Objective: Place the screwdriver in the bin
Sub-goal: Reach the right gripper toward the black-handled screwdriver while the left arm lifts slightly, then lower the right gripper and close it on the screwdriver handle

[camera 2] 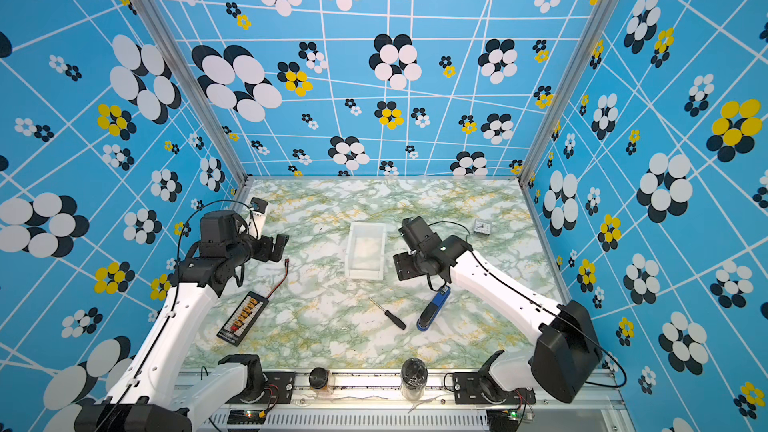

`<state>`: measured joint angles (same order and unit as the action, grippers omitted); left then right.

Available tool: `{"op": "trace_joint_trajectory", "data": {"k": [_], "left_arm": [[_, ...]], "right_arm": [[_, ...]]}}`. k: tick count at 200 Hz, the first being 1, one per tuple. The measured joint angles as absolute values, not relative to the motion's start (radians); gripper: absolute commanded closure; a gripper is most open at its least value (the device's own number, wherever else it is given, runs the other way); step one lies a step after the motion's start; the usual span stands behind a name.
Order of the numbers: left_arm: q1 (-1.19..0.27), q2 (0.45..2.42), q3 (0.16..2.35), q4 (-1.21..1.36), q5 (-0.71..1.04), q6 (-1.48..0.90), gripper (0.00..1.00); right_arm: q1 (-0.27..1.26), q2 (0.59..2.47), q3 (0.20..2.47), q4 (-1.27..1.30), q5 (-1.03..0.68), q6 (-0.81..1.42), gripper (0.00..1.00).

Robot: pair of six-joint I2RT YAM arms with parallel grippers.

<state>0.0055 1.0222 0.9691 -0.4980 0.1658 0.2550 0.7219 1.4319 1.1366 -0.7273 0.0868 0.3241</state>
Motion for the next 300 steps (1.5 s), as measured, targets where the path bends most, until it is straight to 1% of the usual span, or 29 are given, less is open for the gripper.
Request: {"op": "trace_joint_trajectory", "data": {"k": [9,29,49,59,95,109,114,121,156,163,174,236,251,256,262,277,290,300], "left_arm": [[0.006,1.022,0.998,-0.537,0.173,0.255,0.01],[0.006,1.023,1.049,-0.613,0.194,0.252,0.01],[0.003,1.032,1.095,-0.681,0.214,0.247,0.01],[-0.001,1.042,1.118,-0.709,0.224,0.247,0.01],[-0.035,1.070,1.145,-0.770,0.255,0.248,0.01],[-0.051,1.071,1.146,-0.787,0.255,0.248,0.01],[-0.055,1.071,1.146,-0.791,0.255,0.248,0.01],[-0.061,1.071,1.146,-0.796,0.255,0.248,0.01],[-0.070,1.075,1.158,-0.818,0.256,0.247,0.01],[-0.071,1.076,1.161,-0.818,0.256,0.245,0.01],[-0.073,1.076,1.163,-0.817,0.262,0.236,0.01],[-0.075,1.090,1.185,-0.825,0.280,0.207,0.01],[-0.075,1.090,1.187,-0.827,0.282,0.202,0.01],[-0.075,1.090,1.187,-0.827,0.282,0.202,0.01],[-0.075,1.092,1.187,-0.828,0.282,0.202,0.01],[-0.075,1.095,1.187,-0.828,0.285,0.202,0.01],[-0.075,1.100,1.189,-0.828,0.285,0.202,0.01],[-0.075,1.103,1.191,-0.831,0.285,0.202,0.01]], "right_arm": [[0.748,1.464,1.144,-0.757,0.068,0.324,0.32],[0.789,1.501,1.143,-0.804,0.030,0.327,0.32],[0.815,1.504,1.126,-0.815,-0.020,0.327,0.32],[0.825,1.509,1.119,-0.821,-0.038,0.327,0.34],[0.878,1.575,1.089,-0.823,-0.070,0.338,0.36],[0.902,1.606,1.086,-0.820,-0.070,0.344,0.37],[0.909,1.617,1.086,-0.817,-0.070,0.346,0.39],[0.915,1.628,1.084,-0.811,-0.070,0.351,0.40],[0.919,1.659,1.058,-0.773,-0.055,0.360,0.44],[0.919,1.664,1.050,-0.765,-0.050,0.362,0.48],[0.919,1.673,1.037,-0.743,-0.043,0.372,0.50],[0.935,1.686,0.976,-0.666,-0.001,0.401,0.52],[0.942,1.686,0.975,-0.661,0.014,0.402,0.56],[0.944,1.686,0.974,-0.659,0.019,0.403,0.59],[0.947,1.686,0.974,-0.656,0.025,0.403,0.61],[0.949,1.686,0.971,-0.645,0.039,0.402,0.71],[0.951,1.688,0.971,-0.641,0.047,0.400,0.74],[0.952,1.688,0.971,-0.641,0.055,0.399,0.74]]}}
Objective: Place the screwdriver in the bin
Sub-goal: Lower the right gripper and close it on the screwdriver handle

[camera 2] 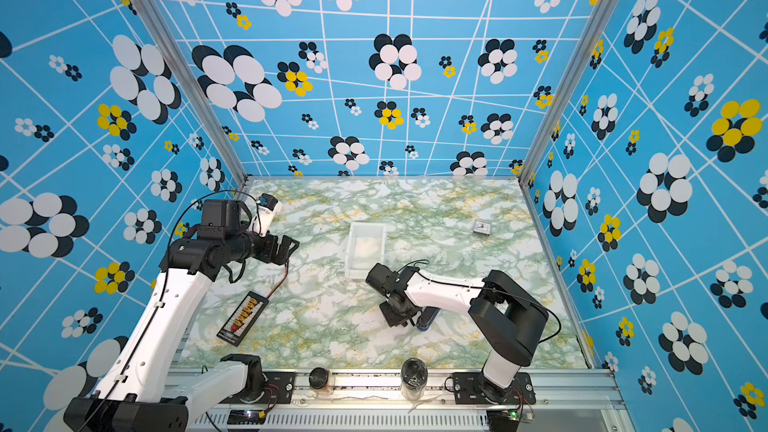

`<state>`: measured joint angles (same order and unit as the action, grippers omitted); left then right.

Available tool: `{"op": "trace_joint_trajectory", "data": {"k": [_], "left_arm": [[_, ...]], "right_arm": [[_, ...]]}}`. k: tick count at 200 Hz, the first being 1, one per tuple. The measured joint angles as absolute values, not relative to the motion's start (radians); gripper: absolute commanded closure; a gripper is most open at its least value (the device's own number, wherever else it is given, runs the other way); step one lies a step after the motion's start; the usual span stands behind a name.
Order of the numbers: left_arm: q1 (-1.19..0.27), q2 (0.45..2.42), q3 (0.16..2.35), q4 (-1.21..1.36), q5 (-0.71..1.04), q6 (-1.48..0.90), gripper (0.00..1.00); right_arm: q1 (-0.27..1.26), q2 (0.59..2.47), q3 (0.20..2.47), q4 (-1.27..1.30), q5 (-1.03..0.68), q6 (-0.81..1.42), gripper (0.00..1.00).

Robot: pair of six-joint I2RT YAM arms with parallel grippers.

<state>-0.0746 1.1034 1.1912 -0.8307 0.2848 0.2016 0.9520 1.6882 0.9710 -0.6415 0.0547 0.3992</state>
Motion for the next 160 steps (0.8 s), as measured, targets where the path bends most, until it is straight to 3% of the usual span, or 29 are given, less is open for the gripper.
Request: {"op": "trace_joint_trajectory", "data": {"k": [160], "left_arm": [[-0.087,1.125,1.193,-0.834,0.284,0.211,0.01]], "right_arm": [[0.968,1.612,0.960,-0.660,0.073,0.356,0.81]]}}
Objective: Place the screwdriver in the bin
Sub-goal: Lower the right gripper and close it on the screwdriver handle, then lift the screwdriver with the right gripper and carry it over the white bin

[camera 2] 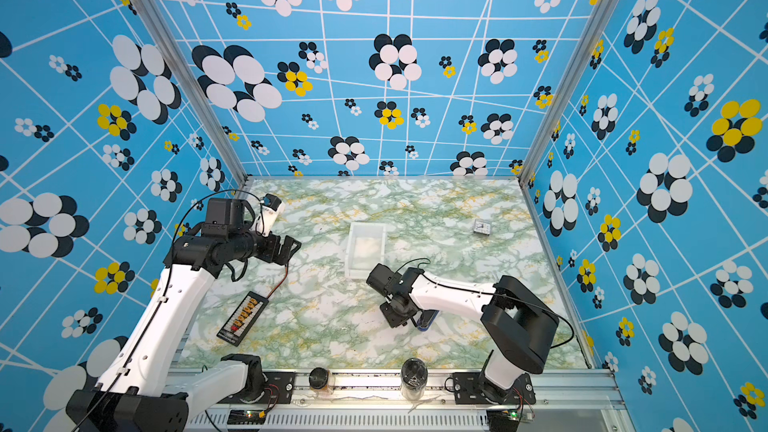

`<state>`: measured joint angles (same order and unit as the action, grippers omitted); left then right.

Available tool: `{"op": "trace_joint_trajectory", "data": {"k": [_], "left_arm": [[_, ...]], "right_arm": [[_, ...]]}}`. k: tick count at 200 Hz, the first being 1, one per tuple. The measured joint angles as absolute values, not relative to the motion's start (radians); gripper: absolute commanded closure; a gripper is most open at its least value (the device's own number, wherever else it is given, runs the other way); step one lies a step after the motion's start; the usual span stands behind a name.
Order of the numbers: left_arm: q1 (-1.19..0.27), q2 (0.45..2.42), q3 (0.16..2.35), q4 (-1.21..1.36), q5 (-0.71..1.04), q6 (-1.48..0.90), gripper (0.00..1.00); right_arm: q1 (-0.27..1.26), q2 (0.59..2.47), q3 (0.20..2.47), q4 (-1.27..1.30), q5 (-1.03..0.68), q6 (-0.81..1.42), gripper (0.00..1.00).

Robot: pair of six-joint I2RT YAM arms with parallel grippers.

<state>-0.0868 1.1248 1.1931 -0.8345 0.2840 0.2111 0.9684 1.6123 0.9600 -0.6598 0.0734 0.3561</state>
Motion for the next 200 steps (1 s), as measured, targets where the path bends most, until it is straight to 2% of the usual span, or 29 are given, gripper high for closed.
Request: {"op": "trace_joint_trajectory", "data": {"k": [105,200], "left_arm": [[-0.151,1.130,1.167,-0.825,0.231,0.234,0.01],[-0.166,1.100,1.146,-0.808,0.240,0.233,0.01]], "right_arm": [[0.968,1.571,1.031,-0.837,0.104,0.372,0.81],[0.966,1.528,1.246,-0.958,0.118,0.374,0.81]]}}
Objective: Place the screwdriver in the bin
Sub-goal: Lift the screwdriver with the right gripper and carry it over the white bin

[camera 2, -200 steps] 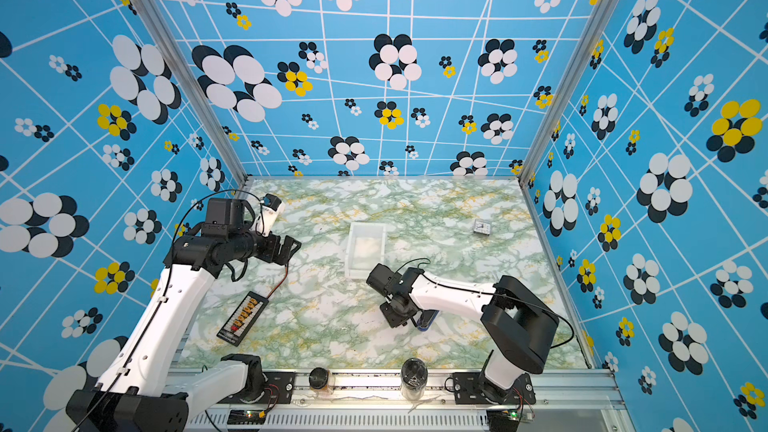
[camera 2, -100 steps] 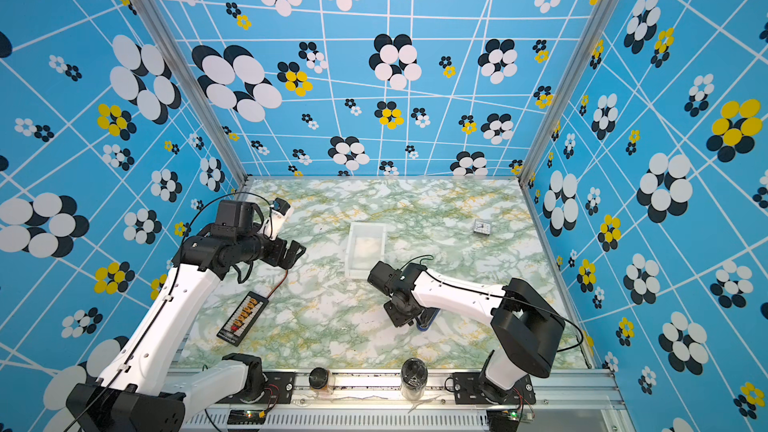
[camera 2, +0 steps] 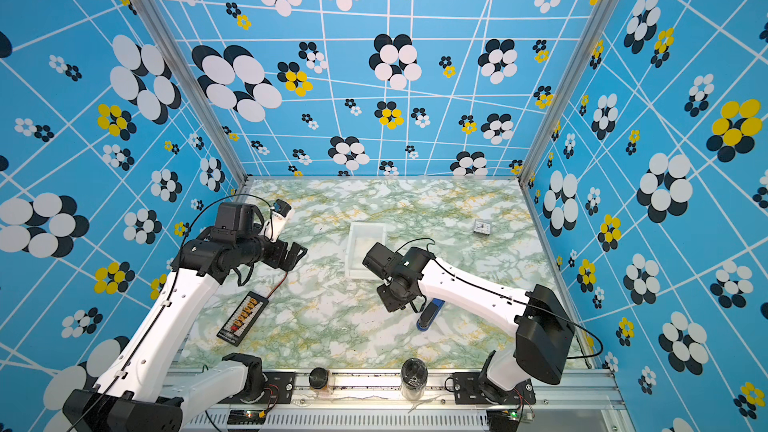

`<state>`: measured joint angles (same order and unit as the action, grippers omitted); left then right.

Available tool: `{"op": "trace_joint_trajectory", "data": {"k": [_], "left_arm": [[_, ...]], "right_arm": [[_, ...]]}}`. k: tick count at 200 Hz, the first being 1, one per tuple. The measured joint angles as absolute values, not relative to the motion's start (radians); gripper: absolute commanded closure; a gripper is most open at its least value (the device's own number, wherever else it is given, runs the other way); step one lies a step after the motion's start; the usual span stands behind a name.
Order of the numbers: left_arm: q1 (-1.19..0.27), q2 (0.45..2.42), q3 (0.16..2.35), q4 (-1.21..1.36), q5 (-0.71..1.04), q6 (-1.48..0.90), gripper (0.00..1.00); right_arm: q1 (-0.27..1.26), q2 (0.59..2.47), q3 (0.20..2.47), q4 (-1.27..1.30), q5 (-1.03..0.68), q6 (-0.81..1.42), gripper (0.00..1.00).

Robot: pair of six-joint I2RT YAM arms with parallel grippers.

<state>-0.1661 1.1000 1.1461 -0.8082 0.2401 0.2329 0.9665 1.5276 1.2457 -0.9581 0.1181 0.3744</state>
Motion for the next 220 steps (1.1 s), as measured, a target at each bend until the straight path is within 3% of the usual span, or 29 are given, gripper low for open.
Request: {"op": "trace_joint_trajectory", "data": {"k": [220], "left_arm": [[-0.166,1.068,1.147,-0.808,0.247,0.229,0.01]], "right_arm": [[0.793,1.969,1.739,-0.927,0.030,0.284,0.81]]}}
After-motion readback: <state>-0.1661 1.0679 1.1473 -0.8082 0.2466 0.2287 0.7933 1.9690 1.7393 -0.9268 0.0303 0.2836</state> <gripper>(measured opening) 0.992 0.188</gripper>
